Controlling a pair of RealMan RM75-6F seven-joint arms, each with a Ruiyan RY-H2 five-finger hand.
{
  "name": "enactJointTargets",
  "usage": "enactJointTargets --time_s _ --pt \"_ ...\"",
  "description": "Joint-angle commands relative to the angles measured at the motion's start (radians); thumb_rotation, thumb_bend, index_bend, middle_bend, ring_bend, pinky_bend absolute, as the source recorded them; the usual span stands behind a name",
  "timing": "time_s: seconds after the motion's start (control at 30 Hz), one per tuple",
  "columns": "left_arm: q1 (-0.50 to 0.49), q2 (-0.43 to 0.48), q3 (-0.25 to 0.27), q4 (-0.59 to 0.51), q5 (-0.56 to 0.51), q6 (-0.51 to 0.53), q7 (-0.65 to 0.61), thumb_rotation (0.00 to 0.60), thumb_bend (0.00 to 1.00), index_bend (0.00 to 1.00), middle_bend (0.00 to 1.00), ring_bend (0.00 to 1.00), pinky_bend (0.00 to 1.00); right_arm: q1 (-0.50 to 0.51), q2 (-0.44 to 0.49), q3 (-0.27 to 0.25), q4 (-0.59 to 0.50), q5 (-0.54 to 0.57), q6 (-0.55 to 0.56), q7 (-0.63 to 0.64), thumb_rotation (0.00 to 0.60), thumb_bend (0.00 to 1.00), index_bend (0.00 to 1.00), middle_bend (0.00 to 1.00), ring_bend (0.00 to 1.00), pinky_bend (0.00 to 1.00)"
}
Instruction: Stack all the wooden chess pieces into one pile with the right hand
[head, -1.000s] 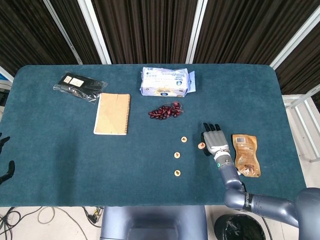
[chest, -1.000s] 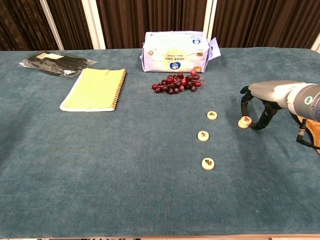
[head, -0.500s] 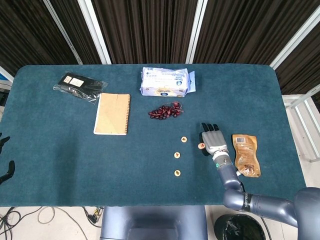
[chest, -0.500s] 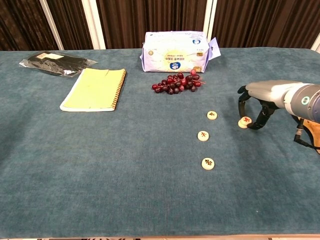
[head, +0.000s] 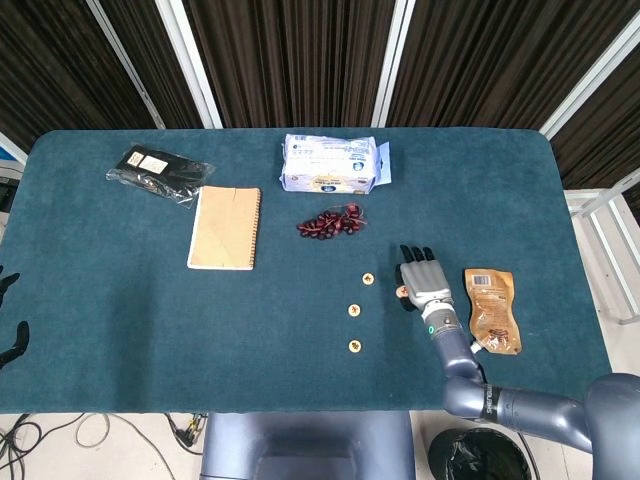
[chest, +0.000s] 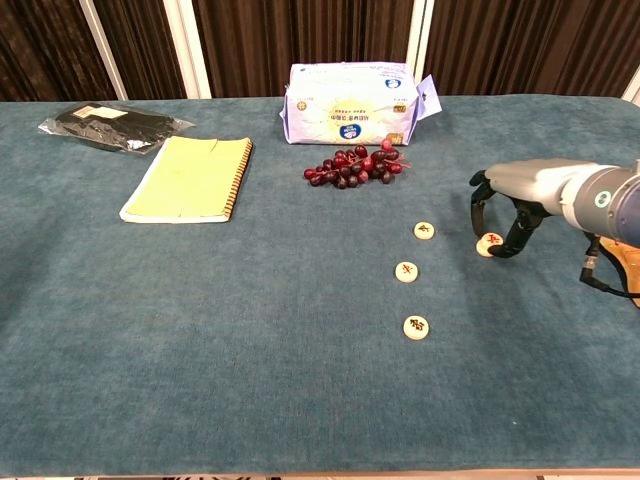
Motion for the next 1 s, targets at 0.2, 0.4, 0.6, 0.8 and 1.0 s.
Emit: enactJointTargets --time_s 0.2,0.4,0.6,0.8,1.0 --pt "0.0 0.001 -0.001 -0.001 0.0 0.002 -0.003 0.6 0.49 0.13 0.0 0.0 0.0 0.025 -0.004 0.019 -0.019 0.01 -0.008 -0.012 0.6 0.41 0.45 0.0 0.0 0.0" --pt "-0.001 0.0 0.0 -0.001 0.003 -0.001 -0.003 0.6 0.49 0.13 0.0 0.0 0.0 0.062 -0.025 0.044 -0.017 0.027 -0.005 -0.032 0.6 0.41 0.45 0.0 0.0 0.0" --pt "0.0 0.002 -0.002 -0.001 0.001 0.001 -0.01 0.6 0.49 0.13 0.0 0.0 0.0 0.102 -0.063 0.066 0.027 0.062 -0.004 -0.06 0.6 0.41 0.45 0.0 0.0 0.0" --pt "0.0 0.004 -0.001 -0.002 0.004 0.001 -0.014 0.6 0.49 0.13 0.0 0.0 0.0 0.124 -0.091 0.073 0.067 0.099 -0.016 -0.071 0.6 0.41 0.45 0.0 0.0 0.0" --pt "0.0 0.004 -0.002 -0.003 0.004 0.001 -0.016 0.6 0.49 0.13 0.0 0.0 0.0 0.137 -0.115 0.072 0.1 0.113 -0.028 -0.076 0.6 0.41 0.45 0.0 0.0 0.0"
